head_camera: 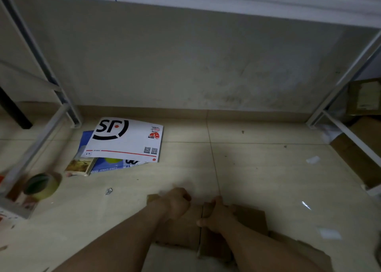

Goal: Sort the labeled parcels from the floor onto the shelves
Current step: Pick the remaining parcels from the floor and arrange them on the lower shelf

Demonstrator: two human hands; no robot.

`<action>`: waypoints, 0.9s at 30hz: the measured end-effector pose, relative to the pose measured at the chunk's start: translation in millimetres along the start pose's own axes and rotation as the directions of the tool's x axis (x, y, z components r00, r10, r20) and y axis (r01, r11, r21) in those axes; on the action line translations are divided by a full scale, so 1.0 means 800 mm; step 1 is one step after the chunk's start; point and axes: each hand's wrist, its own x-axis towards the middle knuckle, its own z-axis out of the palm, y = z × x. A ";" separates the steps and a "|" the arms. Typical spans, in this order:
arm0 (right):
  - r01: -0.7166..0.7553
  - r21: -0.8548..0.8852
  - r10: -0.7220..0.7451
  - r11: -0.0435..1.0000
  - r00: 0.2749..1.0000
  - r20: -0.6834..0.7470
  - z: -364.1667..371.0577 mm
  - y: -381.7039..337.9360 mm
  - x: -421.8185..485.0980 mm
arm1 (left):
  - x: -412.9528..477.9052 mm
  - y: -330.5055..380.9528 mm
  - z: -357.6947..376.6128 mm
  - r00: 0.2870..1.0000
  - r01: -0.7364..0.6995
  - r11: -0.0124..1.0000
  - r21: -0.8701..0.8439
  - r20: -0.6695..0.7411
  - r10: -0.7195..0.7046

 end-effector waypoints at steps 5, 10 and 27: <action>-0.072 -0.042 0.071 0.996 0.997 -0.035 -0.007 -0.004 0.000 | -0.002 0.003 0.000 0.999 0.046 0.999 -0.024 0.004 -0.046; -0.137 0.048 0.141 0.989 0.986 -0.089 -0.043 -0.018 -0.011 | -0.017 0.017 -0.001 0.999 0.051 0.999 -0.020 0.008 -0.051; 0.135 0.951 -0.054 0.277 0.991 -0.125 -0.128 -0.060 -0.074 | -0.094 0.051 -0.046 0.985 0.100 0.667 -0.738 0.169 0.038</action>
